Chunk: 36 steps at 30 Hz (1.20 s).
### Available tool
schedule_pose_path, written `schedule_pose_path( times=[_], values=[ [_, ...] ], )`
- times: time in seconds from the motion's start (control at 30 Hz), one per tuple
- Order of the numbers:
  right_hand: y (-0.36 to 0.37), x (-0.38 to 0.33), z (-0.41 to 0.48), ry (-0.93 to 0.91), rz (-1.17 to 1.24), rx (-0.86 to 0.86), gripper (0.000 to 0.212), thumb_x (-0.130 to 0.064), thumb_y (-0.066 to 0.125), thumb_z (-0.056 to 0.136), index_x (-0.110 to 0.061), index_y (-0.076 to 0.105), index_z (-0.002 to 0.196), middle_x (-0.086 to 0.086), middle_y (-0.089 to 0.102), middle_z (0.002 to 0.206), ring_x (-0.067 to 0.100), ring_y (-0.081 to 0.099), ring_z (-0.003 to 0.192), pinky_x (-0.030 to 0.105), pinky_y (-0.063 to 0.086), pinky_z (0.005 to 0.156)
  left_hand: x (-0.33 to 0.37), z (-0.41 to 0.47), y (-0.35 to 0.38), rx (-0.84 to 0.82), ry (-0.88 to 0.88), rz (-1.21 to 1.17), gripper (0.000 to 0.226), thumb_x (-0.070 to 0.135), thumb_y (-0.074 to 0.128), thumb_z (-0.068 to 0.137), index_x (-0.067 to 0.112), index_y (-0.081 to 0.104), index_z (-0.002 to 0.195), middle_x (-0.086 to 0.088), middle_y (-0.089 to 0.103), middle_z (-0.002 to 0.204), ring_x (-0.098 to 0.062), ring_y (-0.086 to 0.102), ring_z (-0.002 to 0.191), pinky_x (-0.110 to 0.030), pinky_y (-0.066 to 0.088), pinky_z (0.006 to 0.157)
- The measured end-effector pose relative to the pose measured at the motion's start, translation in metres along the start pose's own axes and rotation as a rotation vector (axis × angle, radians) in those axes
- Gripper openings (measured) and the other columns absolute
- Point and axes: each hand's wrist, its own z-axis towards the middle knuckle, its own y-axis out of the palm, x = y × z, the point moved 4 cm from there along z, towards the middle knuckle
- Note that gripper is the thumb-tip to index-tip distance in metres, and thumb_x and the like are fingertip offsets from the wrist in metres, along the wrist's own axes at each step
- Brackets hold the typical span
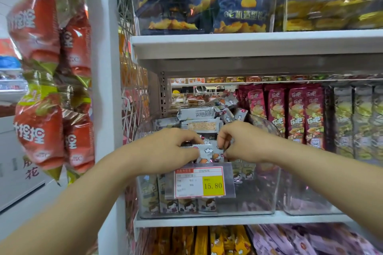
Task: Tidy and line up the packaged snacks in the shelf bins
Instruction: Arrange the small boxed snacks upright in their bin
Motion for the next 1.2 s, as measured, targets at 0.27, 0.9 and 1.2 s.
schedule_pose_path(
  times=[0.27,0.9,1.2],
  values=[
    [-0.011,-0.006,-0.006,-0.031,0.019,-0.145,0.028,-0.008,0.061,0.09,-0.021,0.064,0.114,-0.004,0.066,0.107,0.008,0.066,0.078,0.015,0.053,0.069,-0.003,0.002,-0.001,-0.037,-0.009,0.106,0.032,0.047,0.046,0.093,0.043,0.05,0.125,0.012,0.056,0.127,-0.01,0.055,0.11,-0.033,0.043,0.098],
    [-0.06,0.009,0.042,-0.049,-0.058,0.335,0.037,-0.023,0.061,0.091,-0.021,0.055,0.127,-0.002,0.056,0.128,0.009,0.059,0.089,0.017,0.041,0.075,0.001,0.035,-0.036,0.38,0.039,-0.002,0.04,0.034,0.053,0.095,0.032,0.046,0.134,0.009,0.053,0.131,-0.009,0.055,0.105,-0.03,0.046,0.092],
    [-0.063,0.007,0.038,-0.136,0.029,0.55,0.014,-0.017,0.069,0.084,-0.025,0.062,0.093,-0.007,0.059,0.104,0.006,0.051,0.076,0.017,0.036,0.064,-0.009,0.083,-0.034,0.241,-0.051,0.125,0.048,0.02,0.056,0.094,0.02,0.041,0.14,-0.004,0.046,0.141,-0.021,0.052,0.118,-0.027,0.043,0.091]
  ],
)
